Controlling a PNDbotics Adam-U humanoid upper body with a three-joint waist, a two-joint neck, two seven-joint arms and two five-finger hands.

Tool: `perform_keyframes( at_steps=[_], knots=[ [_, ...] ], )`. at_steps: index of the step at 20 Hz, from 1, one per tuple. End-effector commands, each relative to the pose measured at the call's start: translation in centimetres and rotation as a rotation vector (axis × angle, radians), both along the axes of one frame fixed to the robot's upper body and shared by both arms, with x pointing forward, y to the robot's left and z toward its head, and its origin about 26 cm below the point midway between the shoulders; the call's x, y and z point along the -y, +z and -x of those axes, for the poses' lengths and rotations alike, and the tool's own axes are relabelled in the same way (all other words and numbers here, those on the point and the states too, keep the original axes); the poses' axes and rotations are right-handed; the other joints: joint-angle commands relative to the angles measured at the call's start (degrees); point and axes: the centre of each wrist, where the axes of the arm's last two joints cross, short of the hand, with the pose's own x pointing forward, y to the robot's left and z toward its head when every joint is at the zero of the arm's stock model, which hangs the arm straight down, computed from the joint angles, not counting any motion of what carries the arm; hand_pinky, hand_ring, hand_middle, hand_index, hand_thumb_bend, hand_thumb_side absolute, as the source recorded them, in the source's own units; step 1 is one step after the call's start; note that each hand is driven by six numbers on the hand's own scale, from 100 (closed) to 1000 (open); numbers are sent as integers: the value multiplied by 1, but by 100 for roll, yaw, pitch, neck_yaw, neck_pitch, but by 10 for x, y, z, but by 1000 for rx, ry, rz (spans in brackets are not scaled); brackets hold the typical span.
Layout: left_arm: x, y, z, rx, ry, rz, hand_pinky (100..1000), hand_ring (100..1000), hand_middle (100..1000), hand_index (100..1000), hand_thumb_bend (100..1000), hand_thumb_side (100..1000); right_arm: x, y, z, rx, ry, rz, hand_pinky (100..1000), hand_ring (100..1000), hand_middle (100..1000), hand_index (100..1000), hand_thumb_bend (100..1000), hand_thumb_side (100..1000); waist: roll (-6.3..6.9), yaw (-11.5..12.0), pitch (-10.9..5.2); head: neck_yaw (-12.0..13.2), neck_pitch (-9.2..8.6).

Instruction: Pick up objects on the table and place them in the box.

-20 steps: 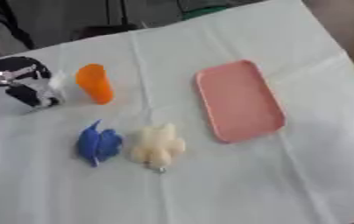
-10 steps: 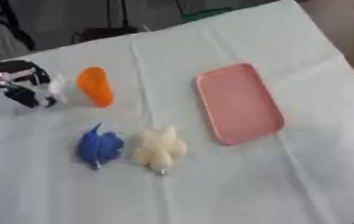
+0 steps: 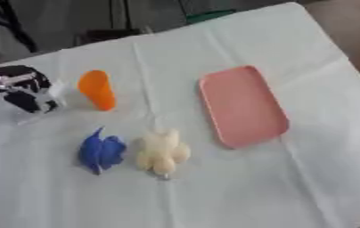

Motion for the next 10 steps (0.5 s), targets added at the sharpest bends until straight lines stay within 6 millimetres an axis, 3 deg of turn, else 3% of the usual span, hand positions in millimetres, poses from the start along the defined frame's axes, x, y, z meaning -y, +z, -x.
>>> perform_keyframes(
  at_steps=[1, 6, 10],
  knots=[
    [-7, 22, 3, 43, -13, -5, 788, 719, 662, 318, 100, 324, 3, 6, 2, 20, 0, 8, 544, 523, 803, 709, 100, 766, -69, 12, -146, 21, -29],
    [8, 71, 6, 190, -119, -11, 787, 720, 664, 321, 100, 308, 4, 4, 2, 12, -3, 4, 545, 524, 803, 709, 100, 764, -99, 64, -245, -2, 2],
    [22, 96, 10, 261, -184, -11, 787, 720, 665, 324, 100, 299, 5, 2, 3, 5, -4, 1, 546, 525, 803, 710, 100, 764, -120, 80, -316, -18, 18]
  ],
)
